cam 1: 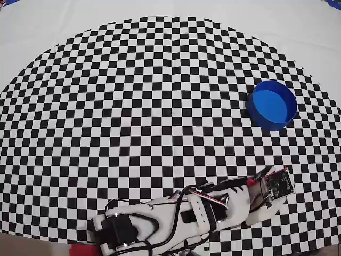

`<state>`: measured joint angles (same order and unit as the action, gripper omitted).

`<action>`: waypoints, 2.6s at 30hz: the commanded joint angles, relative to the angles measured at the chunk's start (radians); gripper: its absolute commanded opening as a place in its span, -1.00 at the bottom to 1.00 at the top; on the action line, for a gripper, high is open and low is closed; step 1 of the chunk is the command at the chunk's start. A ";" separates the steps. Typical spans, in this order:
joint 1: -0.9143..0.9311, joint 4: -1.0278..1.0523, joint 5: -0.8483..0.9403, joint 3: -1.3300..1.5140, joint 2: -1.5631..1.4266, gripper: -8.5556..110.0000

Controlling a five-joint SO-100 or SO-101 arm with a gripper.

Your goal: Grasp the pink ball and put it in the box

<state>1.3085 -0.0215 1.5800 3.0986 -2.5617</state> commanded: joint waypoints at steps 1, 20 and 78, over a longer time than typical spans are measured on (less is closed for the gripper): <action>0.003 -0.017 0.011 -0.009 0.017 -0.40; 0.000 -0.040 0.012 -0.061 0.133 -0.39; -0.008 -0.160 0.014 -0.264 0.552 -0.39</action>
<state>1.3054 -0.1626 1.5861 2.8701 -2.0095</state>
